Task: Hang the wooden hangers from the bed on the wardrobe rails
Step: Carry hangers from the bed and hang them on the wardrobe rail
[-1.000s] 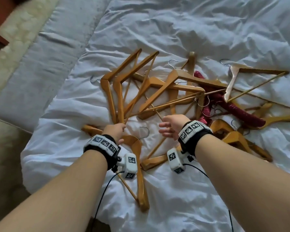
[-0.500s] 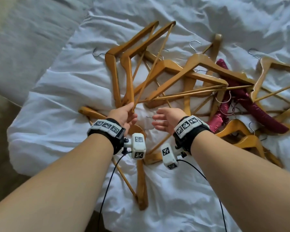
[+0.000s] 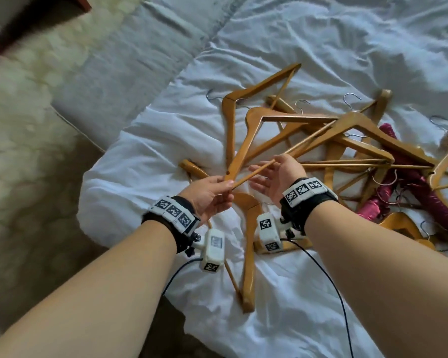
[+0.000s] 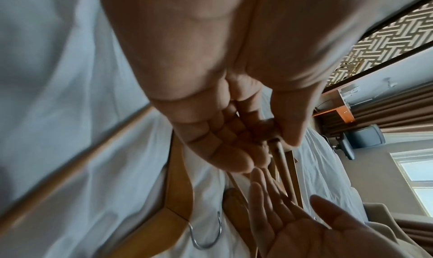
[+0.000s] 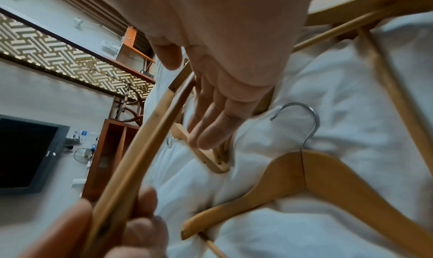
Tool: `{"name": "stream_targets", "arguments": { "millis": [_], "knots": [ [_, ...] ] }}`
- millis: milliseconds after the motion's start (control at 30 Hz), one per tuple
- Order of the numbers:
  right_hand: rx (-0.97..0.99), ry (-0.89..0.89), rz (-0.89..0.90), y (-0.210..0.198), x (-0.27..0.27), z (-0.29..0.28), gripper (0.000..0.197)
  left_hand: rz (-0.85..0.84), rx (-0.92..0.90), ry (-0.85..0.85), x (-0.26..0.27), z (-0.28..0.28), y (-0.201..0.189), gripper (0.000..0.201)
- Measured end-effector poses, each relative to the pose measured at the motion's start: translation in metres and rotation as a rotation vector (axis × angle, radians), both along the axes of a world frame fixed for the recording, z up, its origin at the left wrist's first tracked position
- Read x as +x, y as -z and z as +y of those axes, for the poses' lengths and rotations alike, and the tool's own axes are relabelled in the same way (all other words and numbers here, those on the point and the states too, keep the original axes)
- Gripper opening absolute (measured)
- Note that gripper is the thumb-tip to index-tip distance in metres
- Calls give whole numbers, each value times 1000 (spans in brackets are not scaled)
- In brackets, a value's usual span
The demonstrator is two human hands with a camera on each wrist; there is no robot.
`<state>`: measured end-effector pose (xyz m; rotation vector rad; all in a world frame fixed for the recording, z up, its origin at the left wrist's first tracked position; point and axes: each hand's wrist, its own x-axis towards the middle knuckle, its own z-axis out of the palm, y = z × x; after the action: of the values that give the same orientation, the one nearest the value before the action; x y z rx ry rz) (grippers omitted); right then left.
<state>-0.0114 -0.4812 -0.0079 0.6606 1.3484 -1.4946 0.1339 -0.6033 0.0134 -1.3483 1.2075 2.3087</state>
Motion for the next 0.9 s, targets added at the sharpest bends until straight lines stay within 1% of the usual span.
{"name": "stream_targets", "arguments": {
  "millis": [67,100,167,267,333,367,400,433,467,500,533,600,633,667,733,767,800,900],
  "knots": [
    [13,34,1,-11,8,-6,31,3,-32,-6,17,-2,-10,3],
    [24,29,6,-16,13,-10,34,4,-55,0,26,-3,-16,3],
    [47,-18,25,-29,23,-20,50,-2,-118,16,45,-6,-27,7],
    [52,-101,49,-53,43,-37,75,-13,-258,77,78,-12,-47,19],
    [59,-171,72,-68,57,-49,85,-36,-365,137,103,-16,-65,25],
    [66,-219,99,-74,65,-54,86,-54,-415,163,116,-19,-75,26],
    [76,-270,124,-83,74,-60,85,-72,-459,187,130,-20,-85,27],
    [77,-321,145,-94,85,-65,80,-95,-503,211,145,-22,-96,27],
    [73,-358,163,-104,96,-70,66,-117,-548,233,162,-23,-107,25],
    [70,-390,189,-115,108,-75,49,-139,-594,263,179,-23,-118,23],
    [57,-428,229,-126,121,-79,41,-165,-646,299,198,-23,-129,22],
    [35,-481,272,-142,146,-89,45,-237,-744,364,239,-18,-151,22],
    [21,-494,266,-152,162,-92,47,-264,-768,361,260,-13,-162,21],
    [-7,-489,236,-162,179,-94,44,-275,-781,341,280,-8,-170,21],
    [-75,-451,193,-187,220,-100,29,-309,-823,302,323,5,-186,21],
    [-95,-449,190,-198,243,-103,25,-339,-849,275,347,13,-194,21],
    [-106,-464,194,-210,270,-104,25,-364,-873,223,375,21,-202,21],
    [-205,-628,254,-243,355,-104,33,-414,-872,17,463,53,-224,23]
  ]
}}
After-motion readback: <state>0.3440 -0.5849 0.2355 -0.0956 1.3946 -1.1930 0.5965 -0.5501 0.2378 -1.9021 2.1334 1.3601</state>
